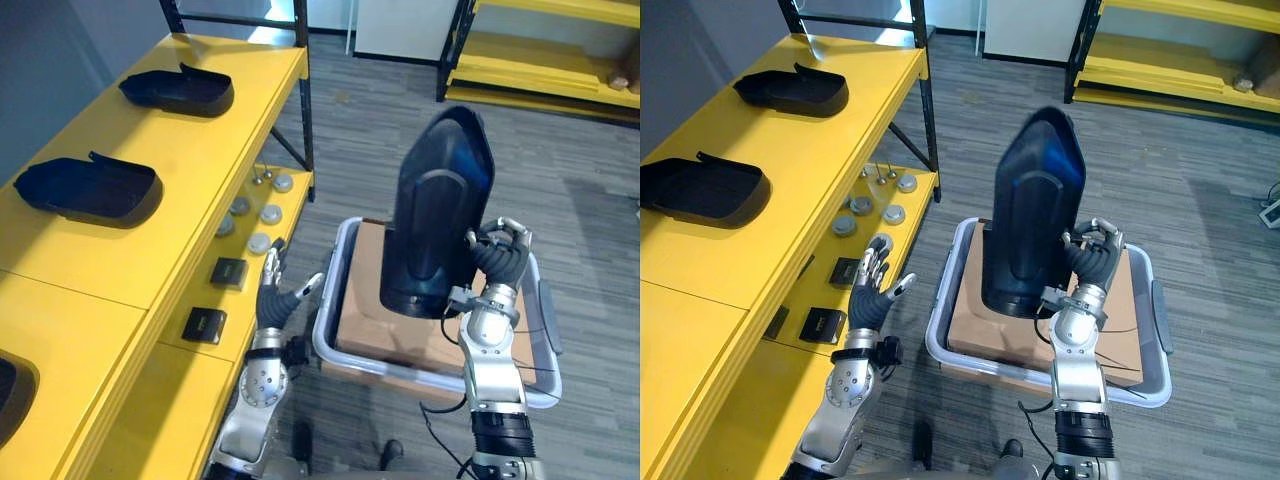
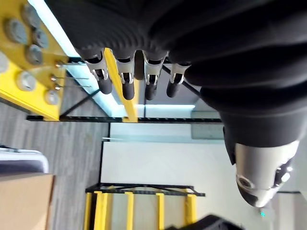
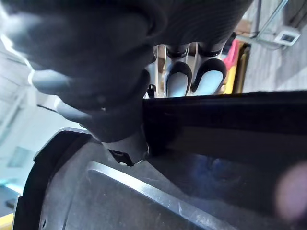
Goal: Walk over and take plastic housings, then place them on the shelf
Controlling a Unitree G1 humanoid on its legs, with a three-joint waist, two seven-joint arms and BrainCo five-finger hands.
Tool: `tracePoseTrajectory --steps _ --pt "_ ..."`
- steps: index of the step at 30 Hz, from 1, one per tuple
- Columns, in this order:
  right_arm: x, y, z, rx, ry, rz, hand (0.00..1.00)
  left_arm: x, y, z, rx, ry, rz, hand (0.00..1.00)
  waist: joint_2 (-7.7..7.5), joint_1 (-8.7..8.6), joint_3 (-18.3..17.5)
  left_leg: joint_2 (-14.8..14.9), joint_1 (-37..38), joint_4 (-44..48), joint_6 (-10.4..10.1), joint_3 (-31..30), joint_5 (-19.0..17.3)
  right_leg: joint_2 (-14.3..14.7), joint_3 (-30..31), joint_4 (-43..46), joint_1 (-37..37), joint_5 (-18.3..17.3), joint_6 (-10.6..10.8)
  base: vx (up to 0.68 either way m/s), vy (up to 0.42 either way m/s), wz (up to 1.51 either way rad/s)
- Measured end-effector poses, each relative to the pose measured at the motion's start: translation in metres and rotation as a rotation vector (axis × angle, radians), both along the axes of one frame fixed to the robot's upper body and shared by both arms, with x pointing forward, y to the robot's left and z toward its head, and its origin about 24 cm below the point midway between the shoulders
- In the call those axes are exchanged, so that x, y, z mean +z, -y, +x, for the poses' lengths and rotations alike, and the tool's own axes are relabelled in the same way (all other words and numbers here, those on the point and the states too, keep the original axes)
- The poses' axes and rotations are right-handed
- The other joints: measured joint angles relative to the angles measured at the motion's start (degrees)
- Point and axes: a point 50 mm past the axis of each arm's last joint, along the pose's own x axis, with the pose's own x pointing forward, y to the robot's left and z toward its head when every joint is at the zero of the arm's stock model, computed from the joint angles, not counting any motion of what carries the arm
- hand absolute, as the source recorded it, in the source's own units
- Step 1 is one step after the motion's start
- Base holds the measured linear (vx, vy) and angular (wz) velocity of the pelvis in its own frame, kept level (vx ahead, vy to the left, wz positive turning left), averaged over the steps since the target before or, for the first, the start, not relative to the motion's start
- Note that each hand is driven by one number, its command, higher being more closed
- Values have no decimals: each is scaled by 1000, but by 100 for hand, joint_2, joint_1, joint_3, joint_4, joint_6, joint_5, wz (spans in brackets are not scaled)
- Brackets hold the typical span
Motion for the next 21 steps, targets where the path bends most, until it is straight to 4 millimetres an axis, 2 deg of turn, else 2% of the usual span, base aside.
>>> tracePoseTrajectory --steps 6,8,9,12,13,16,21 --pt "18 -38 -7 184 114 71 100 3 21 -1 -65 25 38 0 -3 -29 -129 0 65 -5 2 95 2 -10 126 58 -21 -2 -2 -36 8 -9" --pt "20 -42 -8 221 134 105 100 4 22 3 -51 31 60 0 -15 -35 -154 0 89 -8 2 113 2 -9 143 70 -29 -4 -3 -31 5 -5" --pt "20 -45 -8 249 135 134 100 4 22 4 -36 31 77 100 -16 -47 -188 0 87 -9 2 126 2 -9 155 76 -51 -4 -3 -36 6 -6" --pt "20 -53 -9 331 144 194 100 0 22 8 -17 7 94 100 -16 -82 -291 0 54 -8 2 172 3 -8 200 97 -121 -3 -4 -6 7 -7" --pt "21 -54 -10 345 150 205 0 0 21 8 -16 3 97 100 -19 -118 -299 0 55 -7 2 174 3 -8 203 97 -121 -3 -4 12 5 -5" --pt "27 -57 -15 413 186 230 0 -2 22 8 -17 -7 102 100 -42 -149 -321 0 54 -5 3 194 5 -2 226 97 -121 -2 -4 15 0 -4" --pt "24 -59 -18 471 186 223 0 -5 20 9 3 -23 105 100 -61 -167 -419 2 54 -4 2 216 6 12 257 99 -122 -2 -6 2 -1 -1"
